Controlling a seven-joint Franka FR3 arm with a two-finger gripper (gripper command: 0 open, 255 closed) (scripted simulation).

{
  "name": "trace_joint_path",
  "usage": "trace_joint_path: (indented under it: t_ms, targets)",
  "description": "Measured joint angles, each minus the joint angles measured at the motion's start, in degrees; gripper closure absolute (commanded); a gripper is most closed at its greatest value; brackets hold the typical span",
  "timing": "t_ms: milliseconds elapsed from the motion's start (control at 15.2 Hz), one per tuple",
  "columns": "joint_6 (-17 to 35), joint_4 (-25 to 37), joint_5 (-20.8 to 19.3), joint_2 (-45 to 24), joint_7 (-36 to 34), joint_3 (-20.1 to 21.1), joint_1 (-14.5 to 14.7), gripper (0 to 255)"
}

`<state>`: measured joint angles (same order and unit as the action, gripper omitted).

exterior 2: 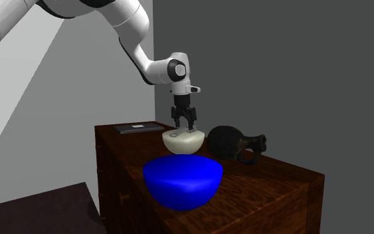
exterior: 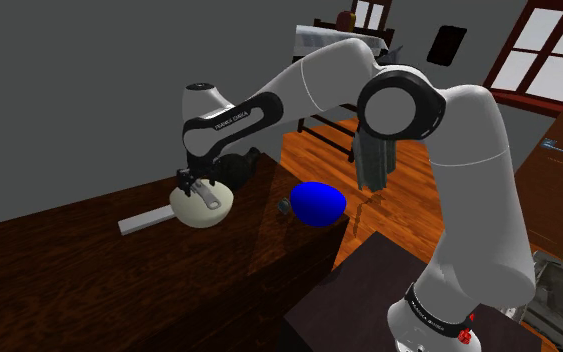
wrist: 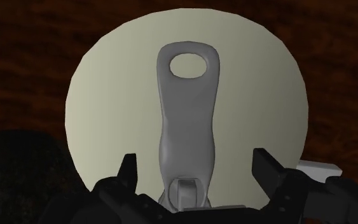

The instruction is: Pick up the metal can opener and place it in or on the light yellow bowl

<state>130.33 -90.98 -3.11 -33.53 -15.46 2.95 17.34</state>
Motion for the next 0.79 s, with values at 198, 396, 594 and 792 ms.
trace_joint_path:
  t_ms: [198,396,594,792]
  targets:
    - [-1.41,-0.39,0.07,1.80,-0.14,0.10,0.10,0]
    - [-4.32,0.82,0.26,3.59,0.19,0.16,-0.09,0]
    - [-4.84,0.64,0.27,4.22,0.12,0.20,-0.03,0]
    - [-4.92,0.61,0.28,4.31,0.11,0.20,-0.03,0]
